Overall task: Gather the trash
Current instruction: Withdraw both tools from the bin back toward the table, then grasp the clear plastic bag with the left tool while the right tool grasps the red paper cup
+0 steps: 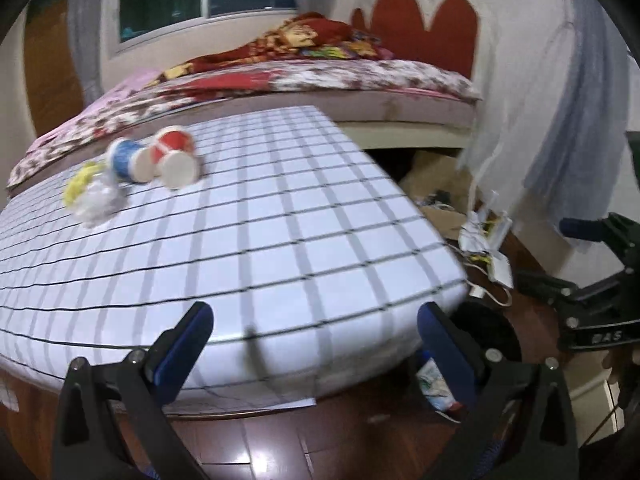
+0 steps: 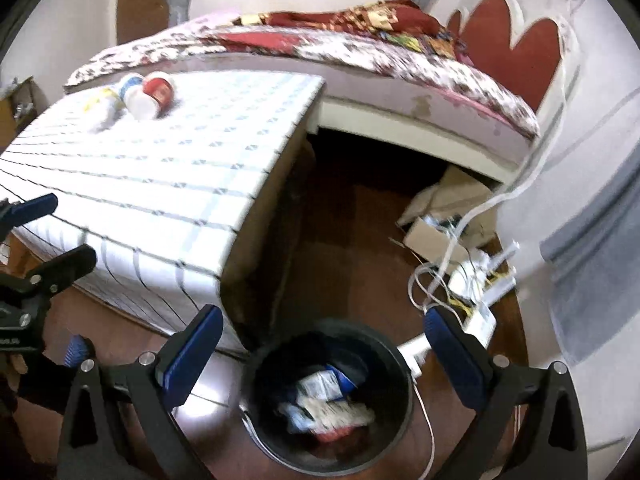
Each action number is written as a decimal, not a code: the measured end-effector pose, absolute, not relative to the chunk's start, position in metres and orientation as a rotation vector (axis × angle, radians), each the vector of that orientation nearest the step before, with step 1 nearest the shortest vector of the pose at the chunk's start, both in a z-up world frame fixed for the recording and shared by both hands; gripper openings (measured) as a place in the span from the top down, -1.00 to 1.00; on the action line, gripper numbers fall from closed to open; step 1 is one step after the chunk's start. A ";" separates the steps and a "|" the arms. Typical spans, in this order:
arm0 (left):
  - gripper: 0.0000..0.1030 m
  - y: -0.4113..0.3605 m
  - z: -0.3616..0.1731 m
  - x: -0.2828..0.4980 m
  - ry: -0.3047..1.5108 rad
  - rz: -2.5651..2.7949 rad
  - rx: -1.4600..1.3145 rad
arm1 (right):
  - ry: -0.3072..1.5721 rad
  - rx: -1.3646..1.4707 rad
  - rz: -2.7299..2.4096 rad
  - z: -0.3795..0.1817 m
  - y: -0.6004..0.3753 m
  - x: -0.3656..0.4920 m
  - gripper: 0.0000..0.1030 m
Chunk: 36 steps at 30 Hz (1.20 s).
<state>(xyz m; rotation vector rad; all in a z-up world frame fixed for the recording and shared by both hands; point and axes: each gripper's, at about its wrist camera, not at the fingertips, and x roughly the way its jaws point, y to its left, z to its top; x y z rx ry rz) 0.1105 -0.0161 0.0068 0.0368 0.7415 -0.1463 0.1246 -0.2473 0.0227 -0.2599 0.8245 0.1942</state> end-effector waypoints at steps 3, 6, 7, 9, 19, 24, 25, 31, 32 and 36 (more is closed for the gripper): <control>-0.99 0.016 0.008 0.120 0.748 -0.098 -0.005 | 0.795 -0.245 0.232 0.030 -0.225 0.133 -0.98; -0.99 0.046 0.007 0.126 0.752 -0.043 -0.027 | 0.767 -0.214 0.275 0.034 -0.205 0.142 -0.98; -0.99 0.058 0.007 0.129 0.747 -0.022 -0.034 | 0.755 -0.205 0.290 0.035 -0.197 0.145 -0.98; -0.99 0.079 0.008 0.133 0.739 0.021 -0.046 | 0.740 -0.195 0.319 0.034 -0.181 0.152 -0.98; -0.98 0.169 0.015 0.163 0.699 0.140 -0.071 | 0.716 -0.173 0.450 0.022 -0.096 0.171 -0.98; -0.94 0.195 0.012 0.182 0.697 0.131 -0.101 | 0.778 -0.172 0.447 0.024 -0.065 0.195 -0.98; -0.86 0.198 0.011 0.188 0.696 0.130 -0.103 | 0.772 -0.137 0.460 0.027 -0.060 0.203 -0.98; -0.71 0.212 0.010 0.225 0.703 0.113 -0.120 | 0.767 -0.102 0.498 0.035 -0.021 0.255 -0.96; -0.71 0.213 0.010 0.233 0.707 0.109 -0.119 | 0.776 -0.105 0.508 0.034 -0.012 0.264 -0.89; -0.61 0.216 0.007 0.256 0.729 0.098 -0.116 | 0.808 -0.115 0.532 0.032 0.017 0.296 -0.72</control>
